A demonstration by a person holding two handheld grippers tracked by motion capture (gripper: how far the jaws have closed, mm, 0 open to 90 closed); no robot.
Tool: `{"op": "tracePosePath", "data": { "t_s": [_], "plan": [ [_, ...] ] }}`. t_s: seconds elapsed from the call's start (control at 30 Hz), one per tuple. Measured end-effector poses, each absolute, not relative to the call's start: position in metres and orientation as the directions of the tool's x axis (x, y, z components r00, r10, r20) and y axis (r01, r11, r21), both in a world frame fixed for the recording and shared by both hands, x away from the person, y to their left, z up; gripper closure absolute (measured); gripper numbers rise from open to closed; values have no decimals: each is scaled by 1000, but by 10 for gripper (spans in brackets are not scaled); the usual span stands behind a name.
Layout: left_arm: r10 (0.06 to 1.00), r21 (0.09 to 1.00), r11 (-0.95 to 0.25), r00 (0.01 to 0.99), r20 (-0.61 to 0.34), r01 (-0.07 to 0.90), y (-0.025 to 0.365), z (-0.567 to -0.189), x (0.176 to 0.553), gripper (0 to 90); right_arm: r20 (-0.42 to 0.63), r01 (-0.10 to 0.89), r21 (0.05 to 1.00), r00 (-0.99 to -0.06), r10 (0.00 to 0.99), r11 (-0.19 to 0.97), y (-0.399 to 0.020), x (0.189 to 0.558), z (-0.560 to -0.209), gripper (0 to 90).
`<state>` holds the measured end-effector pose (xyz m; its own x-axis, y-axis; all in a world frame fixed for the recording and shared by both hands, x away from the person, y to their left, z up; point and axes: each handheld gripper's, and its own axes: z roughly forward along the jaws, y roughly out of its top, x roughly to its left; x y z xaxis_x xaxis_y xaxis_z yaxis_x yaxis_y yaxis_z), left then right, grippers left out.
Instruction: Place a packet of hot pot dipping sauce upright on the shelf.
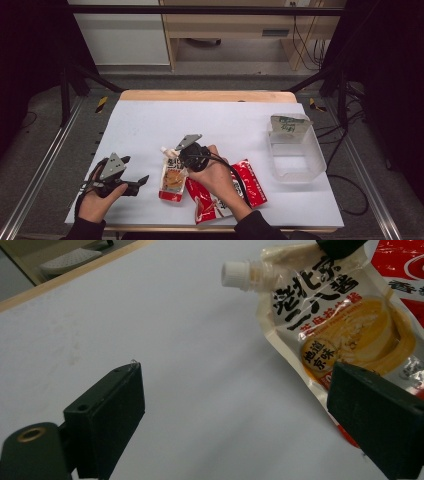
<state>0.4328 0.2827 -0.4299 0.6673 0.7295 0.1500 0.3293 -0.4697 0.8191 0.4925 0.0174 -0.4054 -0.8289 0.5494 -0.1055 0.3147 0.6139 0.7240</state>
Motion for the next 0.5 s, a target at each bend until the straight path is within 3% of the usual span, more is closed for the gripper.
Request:
{"op": "tracePosePath", "data": {
  "t_s": [0.5],
  "plan": [
    [710,847,-462,682,177,262,279,-396,436,91,-157,206,766,-859,487,609,21,484,-369,900]
  ]
}}
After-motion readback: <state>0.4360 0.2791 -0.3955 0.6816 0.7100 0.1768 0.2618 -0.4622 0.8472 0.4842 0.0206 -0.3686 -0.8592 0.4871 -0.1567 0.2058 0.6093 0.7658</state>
